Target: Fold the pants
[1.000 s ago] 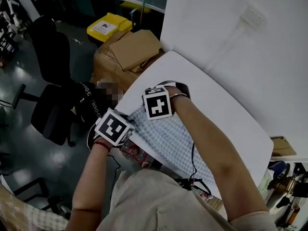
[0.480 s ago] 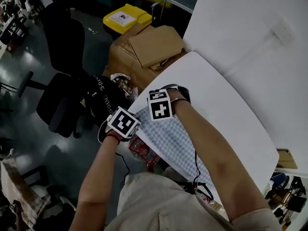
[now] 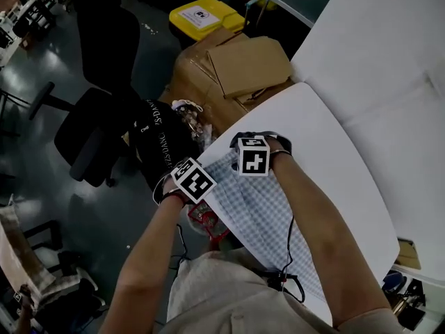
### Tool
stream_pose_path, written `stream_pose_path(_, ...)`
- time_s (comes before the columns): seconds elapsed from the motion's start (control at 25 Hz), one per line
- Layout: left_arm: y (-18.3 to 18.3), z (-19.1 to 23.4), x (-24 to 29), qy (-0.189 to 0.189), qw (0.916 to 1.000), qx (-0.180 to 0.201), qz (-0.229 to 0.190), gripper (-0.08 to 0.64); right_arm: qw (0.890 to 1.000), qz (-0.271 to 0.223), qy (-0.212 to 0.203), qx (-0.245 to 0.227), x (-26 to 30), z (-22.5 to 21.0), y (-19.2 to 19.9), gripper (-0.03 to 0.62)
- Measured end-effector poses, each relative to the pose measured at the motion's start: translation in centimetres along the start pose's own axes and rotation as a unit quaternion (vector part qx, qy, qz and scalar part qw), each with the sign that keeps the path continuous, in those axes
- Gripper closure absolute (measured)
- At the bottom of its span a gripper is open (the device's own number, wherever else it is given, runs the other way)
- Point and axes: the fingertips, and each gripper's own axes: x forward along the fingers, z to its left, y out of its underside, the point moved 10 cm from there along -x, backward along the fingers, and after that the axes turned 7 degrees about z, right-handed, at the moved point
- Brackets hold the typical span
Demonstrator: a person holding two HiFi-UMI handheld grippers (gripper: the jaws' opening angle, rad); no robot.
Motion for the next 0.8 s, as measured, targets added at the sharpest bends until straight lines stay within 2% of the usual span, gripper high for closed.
stream_pose_path(0.24, 2.7, 2.0, -1.6, -0.004, 0.9996, -0.025, -0.014, 0.353, 1.0, 0.004, 0.003, -0.01, -2.6, -2.0, 3.2, 0.344)
stream_pose_path(0.32, 3.2, 2.7, -2.5, 0.024, 0.998, -0.043, -0.04, 0.332, 0.999, 0.0, -0.005, -0.032, -3.1, -2.2, 3.2, 0.344)
stream_pose_path(0.4, 2.5, 2.6, -3.2, 0.071, 0.9909, -0.064, -0.095, 0.324, 0.998, -0.005, -0.017, -0.062, -2.8, -1.9, 2.3, 0.344)
stream_pose_path(0.48, 1.1, 1.8, -3.1, 0.095, 0.986, -0.059, -0.124, 0.321, 0.995, 0.002, -0.025, -0.098, -1.9, -1.4, 1.0, 0.344)
stream_pose_path(0.64, -1.0, -0.2, -0.8, 0.075, 0.9929, -0.012, -0.092, 0.313, 0.985, 0.035, -0.034, -0.164, 0.0, -0.5, -1.0, 0.328)
stream_pose_path(0.8, -1.6, -1.1, 1.2, 0.039, 0.9985, 0.003, -0.038, 0.313, 0.979, 0.056, -0.046, -0.192, 1.6, -0.2, -1.5, 0.321)
